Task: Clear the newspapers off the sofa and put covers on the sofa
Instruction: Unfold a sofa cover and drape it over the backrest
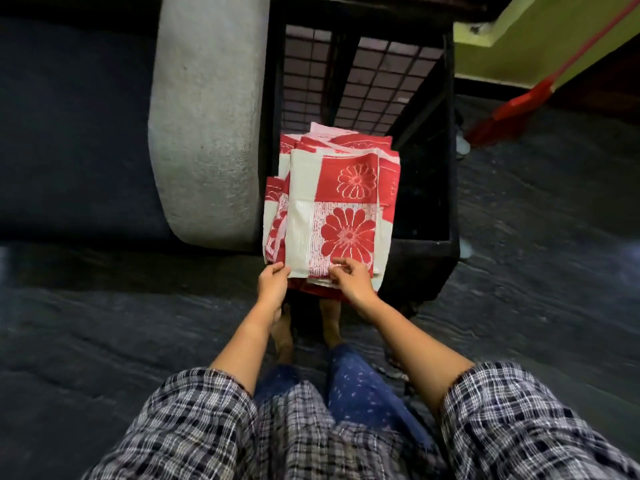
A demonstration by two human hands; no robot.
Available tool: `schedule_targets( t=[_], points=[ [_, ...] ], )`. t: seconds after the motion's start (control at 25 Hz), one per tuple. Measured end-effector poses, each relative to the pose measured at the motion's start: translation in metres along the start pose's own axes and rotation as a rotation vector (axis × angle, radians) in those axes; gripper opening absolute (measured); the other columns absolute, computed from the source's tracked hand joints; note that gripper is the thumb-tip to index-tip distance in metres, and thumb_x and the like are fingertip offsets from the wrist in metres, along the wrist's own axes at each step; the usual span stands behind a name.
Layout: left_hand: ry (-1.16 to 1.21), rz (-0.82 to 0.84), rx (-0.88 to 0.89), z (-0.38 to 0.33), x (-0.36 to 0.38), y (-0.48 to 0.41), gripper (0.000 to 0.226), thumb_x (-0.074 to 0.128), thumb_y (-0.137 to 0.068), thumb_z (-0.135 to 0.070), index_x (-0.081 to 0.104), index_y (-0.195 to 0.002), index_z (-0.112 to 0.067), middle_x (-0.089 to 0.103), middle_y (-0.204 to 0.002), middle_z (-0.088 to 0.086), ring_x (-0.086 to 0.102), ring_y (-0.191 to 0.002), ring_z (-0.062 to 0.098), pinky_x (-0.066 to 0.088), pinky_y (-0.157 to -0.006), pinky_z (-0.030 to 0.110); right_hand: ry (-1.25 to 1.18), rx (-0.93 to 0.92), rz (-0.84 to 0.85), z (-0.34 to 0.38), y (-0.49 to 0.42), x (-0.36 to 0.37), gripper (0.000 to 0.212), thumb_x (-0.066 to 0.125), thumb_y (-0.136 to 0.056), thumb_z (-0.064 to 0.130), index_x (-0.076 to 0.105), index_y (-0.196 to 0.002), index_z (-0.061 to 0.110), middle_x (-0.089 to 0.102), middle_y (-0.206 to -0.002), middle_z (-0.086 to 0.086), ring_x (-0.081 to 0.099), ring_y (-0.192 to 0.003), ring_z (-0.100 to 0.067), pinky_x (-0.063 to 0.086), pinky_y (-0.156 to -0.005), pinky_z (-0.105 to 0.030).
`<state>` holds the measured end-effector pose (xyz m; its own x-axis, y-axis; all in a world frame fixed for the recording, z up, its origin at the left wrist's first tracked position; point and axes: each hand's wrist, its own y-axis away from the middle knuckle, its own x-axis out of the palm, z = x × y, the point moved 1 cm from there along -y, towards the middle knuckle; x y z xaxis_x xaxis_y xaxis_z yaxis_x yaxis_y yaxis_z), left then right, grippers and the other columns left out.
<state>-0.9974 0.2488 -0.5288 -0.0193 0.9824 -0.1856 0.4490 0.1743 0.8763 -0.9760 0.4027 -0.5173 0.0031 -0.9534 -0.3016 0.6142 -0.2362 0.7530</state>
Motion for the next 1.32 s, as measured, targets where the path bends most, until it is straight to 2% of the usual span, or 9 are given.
schedule_targets(
  t=[0.36, 0.52, 0.68, 0.88, 1.0, 1.08, 1.16, 1.24, 1.32],
  points=[
    [-0.079, 0.022, -0.088, -0.002, 0.013, -0.043, 0.050, 0.053, -0.092, -0.015, 0.039, -0.139, -0.006, 0.048, -0.137, 0.010, 0.048, -0.123, 0.027, 0.039, -0.106, 0.037, -0.028, -0.034, 0.013, 0.020, -0.029, 0.005, 0.018, 0.056, -0.089, 0.006, 0.059, -0.107, 0.008, 0.063, -0.093, -0.009, 0.059, -0.085, -0.020, 0.049, -0.073, -0.033],
    [-0.097, -0.013, -0.018, -0.007, 0.017, -0.036, 0.034, 0.064, -0.085, -0.017, 0.059, -0.116, -0.005, 0.061, -0.118, 0.011, 0.057, -0.103, 0.025, 0.047, -0.096, 0.035, 0.033, -0.091, 0.012, 0.035, -0.035, 0.001, 0.025, 0.055, -0.090, 0.005, 0.057, -0.115, 0.003, 0.063, -0.105, -0.012, 0.059, -0.100, -0.024, 0.050, -0.088, -0.031],
    [-0.217, -0.174, 0.171, -0.025, 0.023, -0.006, 0.018, 0.060, -0.088, -0.011, 0.060, -0.104, -0.003, 0.063, -0.106, 0.013, 0.058, -0.098, 0.027, 0.041, -0.080, 0.026, 0.423, -0.359, 0.124, 0.056, -0.028, -0.003, 0.039, 0.050, -0.092, 0.004, 0.047, -0.130, 0.008, 0.053, -0.130, -0.008, 0.050, -0.119, -0.019, 0.042, -0.104, -0.036],
    [-0.290, -0.214, 0.442, -0.044, 0.021, 0.033, 0.025, 0.055, -0.090, -0.009, 0.058, -0.115, -0.007, 0.063, -0.114, 0.014, 0.057, -0.108, 0.029, 0.043, -0.088, 0.031, 0.919, -0.782, 0.285, 0.094, -0.016, 0.000, 0.059, 0.045, -0.085, -0.004, 0.038, -0.140, 0.015, 0.028, -0.153, -0.005, 0.022, -0.141, -0.021, 0.020, -0.116, -0.043],
    [-0.279, -0.325, 0.537, -0.057, 0.003, 0.058, 0.027, 0.055, -0.090, -0.011, 0.060, -0.117, -0.007, 0.065, -0.113, 0.015, 0.059, -0.105, 0.029, 0.043, -0.085, 0.030, 1.132, -0.930, 0.267, 0.112, -0.012, -0.001, 0.050, 0.041, -0.091, 0.004, 0.039, -0.140, 0.018, 0.024, -0.154, -0.004, 0.015, -0.144, -0.024, 0.012, -0.115, -0.046],
    [-0.215, -0.399, 0.597, -0.064, -0.015, 0.074, 0.020, 0.059, -0.088, -0.013, 0.064, -0.107, -0.007, 0.069, -0.102, 0.013, 0.062, -0.095, 0.028, 0.044, -0.077, 0.029, 1.139, -1.064, 0.210, 0.124, -0.007, 0.001, 0.037, 0.048, -0.092, 0.011, 0.051, -0.129, 0.012, 0.040, -0.145, -0.010, 0.028, -0.139, -0.030, 0.019, -0.111, -0.049],
    [-0.103, -0.499, 0.665, -0.066, -0.042, 0.093, 0.016, 0.063, -0.086, -0.013, 0.067, -0.100, -0.008, 0.071, -0.095, 0.010, 0.064, -0.090, 0.026, 0.044, -0.075, 0.029, 1.103, -1.205, 0.202, 0.140, 0.007, 0.016, 0.022, 0.055, -0.087, 0.017, 0.059, -0.105, 0.004, 0.062, -0.114, -0.019, 0.053, -0.117, -0.038, 0.035, -0.100, -0.049],
    [-0.035, -0.634, 0.727, -0.066, -0.073, 0.110, 0.015, 0.064, -0.085, -0.014, 0.068, -0.097, -0.008, 0.071, -0.094, 0.010, 0.064, -0.089, 0.026, 0.043, -0.076, 0.028, 1.044, -1.272, 0.253, 0.160, 0.032, 0.039, 0.015, 0.051, -0.089, 0.023, 0.050, -0.088, 0.008, 0.062, -0.082, -0.016, 0.060, -0.083, -0.034, 0.045, -0.088, -0.044],
    [0.037, -0.761, 0.813, -0.061, -0.113, 0.128, 0.015, 0.061, -0.087, -0.016, 0.067, -0.098, -0.007, 0.070, -0.096, 0.009, 0.063, -0.091, 0.026, 0.044, -0.080, 0.029, 0.971, -1.330, 0.347, 0.182, 0.073, 0.072, 0.014, 0.049, -0.093, 0.021, 0.047, -0.091, 0.008, 0.061, -0.082, -0.015, 0.058, -0.078, -0.034, 0.047, -0.084, -0.042]
  ],
)
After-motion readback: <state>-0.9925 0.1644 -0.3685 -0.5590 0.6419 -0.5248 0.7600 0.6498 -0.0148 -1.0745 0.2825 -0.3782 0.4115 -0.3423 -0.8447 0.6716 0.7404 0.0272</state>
